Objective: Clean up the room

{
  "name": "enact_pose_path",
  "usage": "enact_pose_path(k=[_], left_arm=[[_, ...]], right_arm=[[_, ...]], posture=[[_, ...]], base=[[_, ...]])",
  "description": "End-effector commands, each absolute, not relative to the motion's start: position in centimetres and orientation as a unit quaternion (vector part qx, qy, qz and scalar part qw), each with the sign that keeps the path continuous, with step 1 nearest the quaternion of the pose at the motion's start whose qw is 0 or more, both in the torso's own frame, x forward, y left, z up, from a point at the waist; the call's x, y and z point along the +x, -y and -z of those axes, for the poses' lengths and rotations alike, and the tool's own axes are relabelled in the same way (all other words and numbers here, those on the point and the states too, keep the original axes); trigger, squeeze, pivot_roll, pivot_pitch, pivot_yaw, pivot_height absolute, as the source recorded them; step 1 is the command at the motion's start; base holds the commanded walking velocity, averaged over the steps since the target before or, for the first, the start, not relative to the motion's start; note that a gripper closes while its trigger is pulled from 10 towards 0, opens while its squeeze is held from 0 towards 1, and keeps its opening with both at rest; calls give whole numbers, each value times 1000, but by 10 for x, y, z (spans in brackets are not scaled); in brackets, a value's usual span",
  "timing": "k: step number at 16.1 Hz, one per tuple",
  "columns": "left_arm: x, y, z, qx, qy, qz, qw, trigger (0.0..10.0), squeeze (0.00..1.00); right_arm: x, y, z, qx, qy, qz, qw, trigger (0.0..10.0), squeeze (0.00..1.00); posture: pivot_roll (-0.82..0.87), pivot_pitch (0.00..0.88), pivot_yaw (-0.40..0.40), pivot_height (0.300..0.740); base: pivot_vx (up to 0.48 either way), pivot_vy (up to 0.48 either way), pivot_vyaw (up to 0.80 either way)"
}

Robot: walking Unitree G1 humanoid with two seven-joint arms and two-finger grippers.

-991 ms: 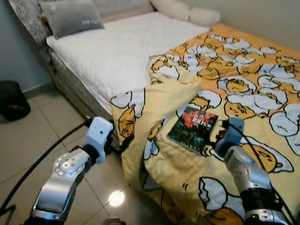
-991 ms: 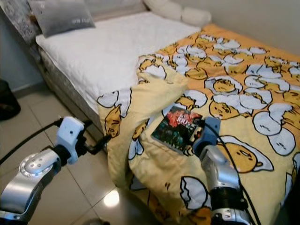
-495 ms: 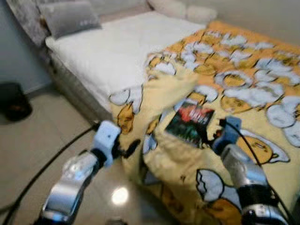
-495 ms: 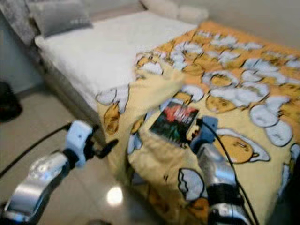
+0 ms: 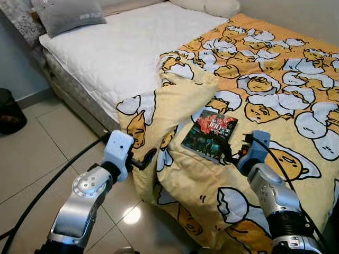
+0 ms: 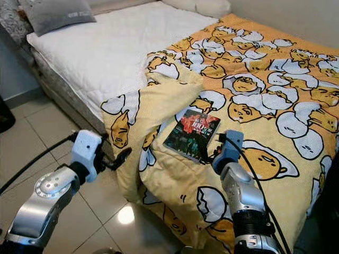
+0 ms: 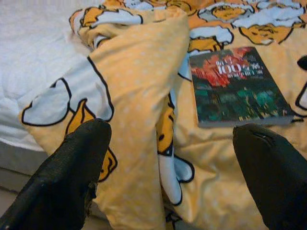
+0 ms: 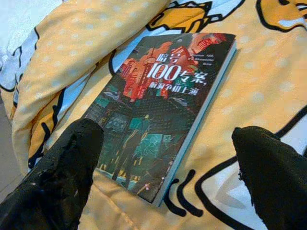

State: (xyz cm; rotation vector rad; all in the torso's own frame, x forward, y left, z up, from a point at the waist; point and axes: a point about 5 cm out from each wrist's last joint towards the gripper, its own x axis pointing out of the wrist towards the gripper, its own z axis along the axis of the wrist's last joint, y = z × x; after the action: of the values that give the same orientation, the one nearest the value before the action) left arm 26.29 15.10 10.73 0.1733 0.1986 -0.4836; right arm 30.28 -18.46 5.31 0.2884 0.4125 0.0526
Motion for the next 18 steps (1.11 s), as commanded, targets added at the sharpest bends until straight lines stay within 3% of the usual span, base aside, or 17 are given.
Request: enact_pose_path(k=[1, 5, 11, 18], left_arm=[[265, -151, -108, 80, -94, 235, 964, 10000, 0], [267, -154, -111, 74, -91, 227, 967, 10000, 0], [268, -153, -111, 80, -93, 228, 966, 10000, 0], [264, -153, -107, 105, -106, 258, 955, 10000, 0]], right_arm=[[303, 184, -57, 150, -194, -26, 969, 10000, 0], [301, 177, -60, 149, -193, -49, 969, 10000, 0], [303, 166, -63, 118, -188, -94, 971, 10000, 0], [291, 160, -55, 133, -214, -133, 959, 10000, 0]], posture=[[-22, 0, -26, 740], [-27, 0, -21, 740], [-16, 0, -16, 740], [-18, 0, -10, 740]], base=[[266, 0, 0], [396, 0, -400], [418, 0, 133], [0, 0, 114]])
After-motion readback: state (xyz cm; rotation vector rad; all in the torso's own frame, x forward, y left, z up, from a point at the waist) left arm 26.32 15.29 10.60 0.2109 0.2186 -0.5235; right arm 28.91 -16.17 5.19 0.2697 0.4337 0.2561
